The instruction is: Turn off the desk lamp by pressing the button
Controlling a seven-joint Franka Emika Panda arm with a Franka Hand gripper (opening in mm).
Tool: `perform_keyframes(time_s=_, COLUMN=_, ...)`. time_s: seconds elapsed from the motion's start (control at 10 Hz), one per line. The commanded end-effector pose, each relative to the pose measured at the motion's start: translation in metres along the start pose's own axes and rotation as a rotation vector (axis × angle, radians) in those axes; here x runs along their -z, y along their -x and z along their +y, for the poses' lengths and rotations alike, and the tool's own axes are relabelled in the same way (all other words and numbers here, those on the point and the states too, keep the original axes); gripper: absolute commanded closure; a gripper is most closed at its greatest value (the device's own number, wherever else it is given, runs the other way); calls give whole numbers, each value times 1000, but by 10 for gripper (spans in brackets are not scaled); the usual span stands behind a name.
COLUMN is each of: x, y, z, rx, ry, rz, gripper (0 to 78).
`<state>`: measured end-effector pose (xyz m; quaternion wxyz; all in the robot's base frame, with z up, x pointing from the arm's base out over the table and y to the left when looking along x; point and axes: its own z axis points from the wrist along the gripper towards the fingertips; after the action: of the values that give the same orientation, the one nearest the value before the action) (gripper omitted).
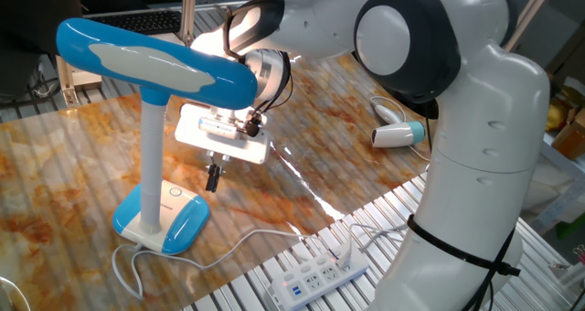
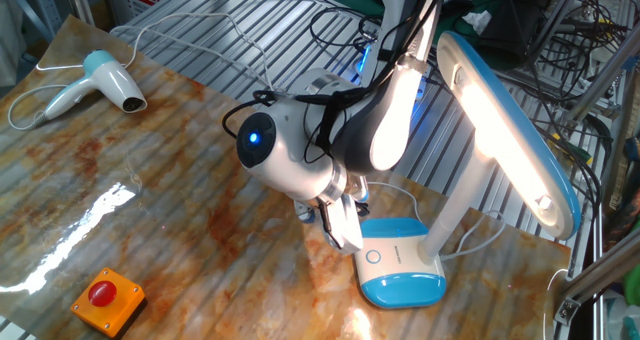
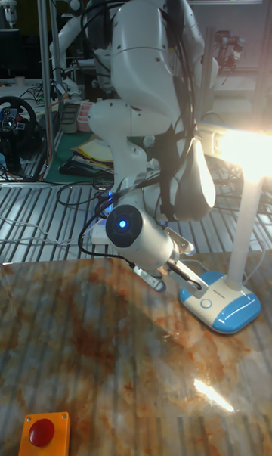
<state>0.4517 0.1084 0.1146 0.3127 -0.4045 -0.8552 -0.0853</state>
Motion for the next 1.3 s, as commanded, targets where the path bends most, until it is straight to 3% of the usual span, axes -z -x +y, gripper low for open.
perform_keyframes(time_s=0.1, x=2, y=-1, z=1, rx=28, ry=-14, rz=5, gripper=776)
perform_keyframes(time_s=0.2, x=2, y=-1, z=1, rx=72, ry=-65, rz=36, gripper=776)
perform_keyframes(time_s=0.3, x=2, y=-1, z=1, rx=64, ry=-101, rz=17, gripper=776)
perform_keyframes(time_s=0.5, x=2, y=-1, z=1, rx=49, ry=-129, rz=9, gripper=776)
perform_keyframes(time_s=1.2, x=-15, y=5, z=23, rx=-29, ry=-116, rz=34, gripper=776)
perform_keyframes(time_s=1.3, x=-15, y=5, z=23, rx=-52, ry=-107, rz=49, gripper=776)
